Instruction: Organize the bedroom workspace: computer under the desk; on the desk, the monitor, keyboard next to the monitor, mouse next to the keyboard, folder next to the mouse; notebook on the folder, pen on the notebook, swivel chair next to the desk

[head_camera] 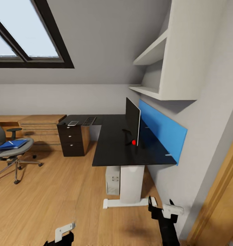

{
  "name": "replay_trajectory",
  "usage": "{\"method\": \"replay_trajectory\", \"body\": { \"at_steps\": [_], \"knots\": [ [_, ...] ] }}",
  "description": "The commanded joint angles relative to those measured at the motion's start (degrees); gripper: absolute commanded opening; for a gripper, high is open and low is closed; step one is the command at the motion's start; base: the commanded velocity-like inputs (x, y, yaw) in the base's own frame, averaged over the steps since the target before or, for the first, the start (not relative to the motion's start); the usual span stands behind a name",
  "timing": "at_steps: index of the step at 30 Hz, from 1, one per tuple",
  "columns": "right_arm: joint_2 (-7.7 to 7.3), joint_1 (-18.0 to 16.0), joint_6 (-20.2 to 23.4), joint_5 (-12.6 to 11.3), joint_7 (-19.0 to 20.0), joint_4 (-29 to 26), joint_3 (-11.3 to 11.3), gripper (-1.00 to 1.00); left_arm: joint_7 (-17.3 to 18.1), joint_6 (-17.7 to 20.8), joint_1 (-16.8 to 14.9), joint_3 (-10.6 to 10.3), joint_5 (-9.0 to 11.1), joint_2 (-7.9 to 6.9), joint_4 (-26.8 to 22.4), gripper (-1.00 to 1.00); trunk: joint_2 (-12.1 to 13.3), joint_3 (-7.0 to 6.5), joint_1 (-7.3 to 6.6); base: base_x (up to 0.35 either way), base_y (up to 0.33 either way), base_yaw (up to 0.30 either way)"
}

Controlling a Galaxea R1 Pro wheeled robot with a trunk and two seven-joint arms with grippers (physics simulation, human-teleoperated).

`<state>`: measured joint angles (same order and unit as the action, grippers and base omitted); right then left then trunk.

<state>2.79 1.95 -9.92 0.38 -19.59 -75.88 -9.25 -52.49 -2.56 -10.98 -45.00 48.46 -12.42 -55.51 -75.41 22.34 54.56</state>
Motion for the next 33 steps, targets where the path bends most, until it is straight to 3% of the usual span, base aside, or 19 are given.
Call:
{"method": "replay_trajectory", "body": {
  "at_steps": [1,6,9,12,14,16,19,21,22,24,27,30,33],
  "knots": [
    [-0.07,0.70,-0.62,0.07,-0.27,-0.05,-0.06,1.00,0.04,-0.87,-0.10,-0.57,0.43,-0.03,1.11,1.00,-0.04,0.05,-0.02,-0.180,0.000,0.000],
    [-0.28,3.74,-3.06,0.13,-0.26,0.78,-0.06,1.00,5.25,-7.44,-0.10,-1.35,0.42,0.08,8.01,1.00,-0.04,0.05,-0.02,-0.096,0.000,0.000],
    [-0.29,4.41,-3.64,0.08,-0.01,6.79,0.02,1.00,10.84,-10.02,-0.10,-1.49,0.45,0.10,12.41,1.00,-0.04,0.05,-0.02,-0.022,0.000,0.000],
    [-0.29,4.53,-3.78,0.12,0.09,11.18,0.08,1.00,13.28,-10.64,-0.10,-1.55,0.42,0.35,14.64,1.00,0.36,-0.13,-0.24,-0.007,0.000,0.000],
    [-0.31,4.51,-3.90,0.09,0.17,14.34,0.09,1.00,14.71,-10.84,-0.10,-1.53,0.45,1.48,16.66,1.00,1.17,-0.49,-0.68,-0.003,0.000,0.000],
    [-0.27,4.38,-7.61,0.02,0.37,23.44,0.11,1.00,20.55,-10.96,-0.10,-1.30,0.29,9.10,28.94,1.00,1.97,-0.85,-1.12,0.000,0.000,0.000],
    [-1.49,1.29,-11.43,0.03,0.42,34.33,0.11,1.00,23.90,-10.78,-0.10,-1.10,0.29,10.79,32.97,1.00,3.17,-1.38,-1.77,0.000,0.000,0.000],
    [-2.36,-0.89,-12.71,0.05,0.42,39.44,0.11,1.00,24.36,-10.69,-0.10,-1.04,0.32,10.98,34.77,1.00,3.97,-1.73,-2.21,0.000,0.000,0.000],
    [-5.93,-12.55,-22.38,-0.17,1.63,60.58,0.00,1.00,28.61,-10.04,-0.02,-0.90,1.06,11.09,39.07,1.00,4.38,-1.91,-2.43,0.000,0.000,0.000],
    [-5.93,-13.51,-22.95,-0.17,3.16,62.15,-0.07,1.00,29.86,-9.85,-0.03,-0.90,1.91,11.11,39.17,1.00,5.18,-2.27,-2.87,0.000,0.000,0.000],
    [-5.12,-14.25,-23.40,-0.38,5.46,63.49,-0.13,1.00,32.63,-9.63,-0.01,-0.88,6.26,11.30,39.30,1.00,6.38,-2.81,-3.53,0.000,0.000,0.000],
    [-2.97,-14.45,-23.59,-0.32,6.14,64.06,-0.09,1.00,33.21,-9.68,-0.01,-0.88,7.83,11.30,39.33,1.00,7.58,-3.35,-4.19,0.000,0.000,0.007],
    [-2.22,-14.50,-23.62,-0.30,6.27,64.31,-0.07,1.00,33.35,-9.80,-0.01,-0.88,8.22,11.28,39.33,1.00,8.79,-3.88,-4.85,0.000,0.000,0.123]
  ]
}}
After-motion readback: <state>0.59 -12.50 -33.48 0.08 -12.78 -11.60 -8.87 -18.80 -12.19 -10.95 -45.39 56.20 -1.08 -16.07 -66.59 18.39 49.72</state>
